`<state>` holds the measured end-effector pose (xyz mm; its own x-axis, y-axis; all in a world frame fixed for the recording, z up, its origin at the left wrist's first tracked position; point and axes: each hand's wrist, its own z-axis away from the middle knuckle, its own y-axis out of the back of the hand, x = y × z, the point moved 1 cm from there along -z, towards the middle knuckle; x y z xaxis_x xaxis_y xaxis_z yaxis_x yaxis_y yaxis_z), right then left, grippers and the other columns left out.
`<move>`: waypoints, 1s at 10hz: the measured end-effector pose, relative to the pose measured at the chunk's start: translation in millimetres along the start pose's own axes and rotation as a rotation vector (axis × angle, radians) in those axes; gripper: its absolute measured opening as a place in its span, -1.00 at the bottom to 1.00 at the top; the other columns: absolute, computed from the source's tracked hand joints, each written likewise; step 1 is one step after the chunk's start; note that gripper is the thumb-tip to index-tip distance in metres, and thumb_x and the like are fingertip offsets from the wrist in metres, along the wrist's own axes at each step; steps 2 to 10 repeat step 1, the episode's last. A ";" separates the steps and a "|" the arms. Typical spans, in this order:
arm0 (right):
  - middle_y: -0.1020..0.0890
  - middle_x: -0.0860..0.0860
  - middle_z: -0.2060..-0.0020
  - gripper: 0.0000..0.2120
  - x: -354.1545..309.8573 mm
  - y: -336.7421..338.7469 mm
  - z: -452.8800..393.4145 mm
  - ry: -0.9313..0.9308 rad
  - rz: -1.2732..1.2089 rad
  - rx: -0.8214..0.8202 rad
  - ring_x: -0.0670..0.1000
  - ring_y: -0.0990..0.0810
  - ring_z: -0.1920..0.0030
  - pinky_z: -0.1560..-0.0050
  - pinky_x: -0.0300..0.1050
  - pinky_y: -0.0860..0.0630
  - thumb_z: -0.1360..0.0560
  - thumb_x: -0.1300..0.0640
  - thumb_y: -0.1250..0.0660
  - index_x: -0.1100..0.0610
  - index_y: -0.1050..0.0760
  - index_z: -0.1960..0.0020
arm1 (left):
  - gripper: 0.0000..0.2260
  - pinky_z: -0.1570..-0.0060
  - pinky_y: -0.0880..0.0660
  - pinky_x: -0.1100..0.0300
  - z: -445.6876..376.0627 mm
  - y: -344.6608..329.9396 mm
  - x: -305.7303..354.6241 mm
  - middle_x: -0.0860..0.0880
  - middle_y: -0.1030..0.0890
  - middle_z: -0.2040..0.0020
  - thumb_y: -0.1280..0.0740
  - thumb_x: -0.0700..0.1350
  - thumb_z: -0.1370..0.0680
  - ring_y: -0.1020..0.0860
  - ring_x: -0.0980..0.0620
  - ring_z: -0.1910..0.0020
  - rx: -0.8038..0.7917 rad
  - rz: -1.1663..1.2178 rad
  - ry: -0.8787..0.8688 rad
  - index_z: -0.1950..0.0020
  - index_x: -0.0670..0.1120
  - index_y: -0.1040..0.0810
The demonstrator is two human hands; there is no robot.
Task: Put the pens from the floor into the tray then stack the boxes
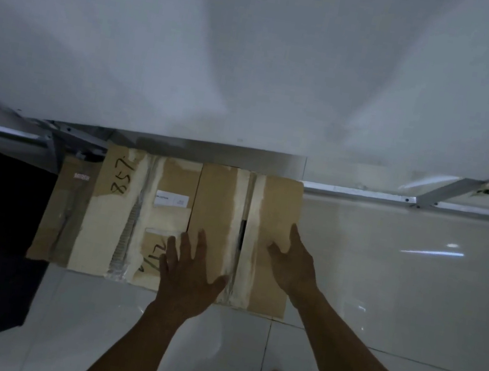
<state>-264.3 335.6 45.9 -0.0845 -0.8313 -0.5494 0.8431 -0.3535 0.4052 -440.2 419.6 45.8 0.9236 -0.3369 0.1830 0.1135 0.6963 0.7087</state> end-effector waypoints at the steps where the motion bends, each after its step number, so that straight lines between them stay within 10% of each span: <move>1: -0.22 0.07 -0.52 -0.34 -33.4 21.1 30.5 0.113 0.027 0.029 0.12 -0.25 -0.48 -0.42 -0.02 -0.25 -0.57 -0.09 -0.19 0.01 0.03 -0.55 | -0.16 -0.45 0.25 -0.17 24.5 35.8 22.8 -0.14 0.23 -0.58 -0.11 0.35 -0.49 0.30 -0.20 -0.53 0.022 -0.044 -0.029 -0.54 0.02 0.29; 10: -0.22 0.07 -0.52 -0.34 -33.4 21.1 30.5 0.113 0.027 0.029 0.12 -0.25 -0.48 -0.42 -0.02 -0.25 -0.57 -0.09 -0.19 0.01 0.03 -0.55 | -0.16 -0.45 0.25 -0.17 24.5 35.8 22.8 -0.14 0.23 -0.58 -0.11 0.35 -0.49 0.30 -0.20 -0.53 0.022 -0.044 -0.029 -0.54 0.02 0.29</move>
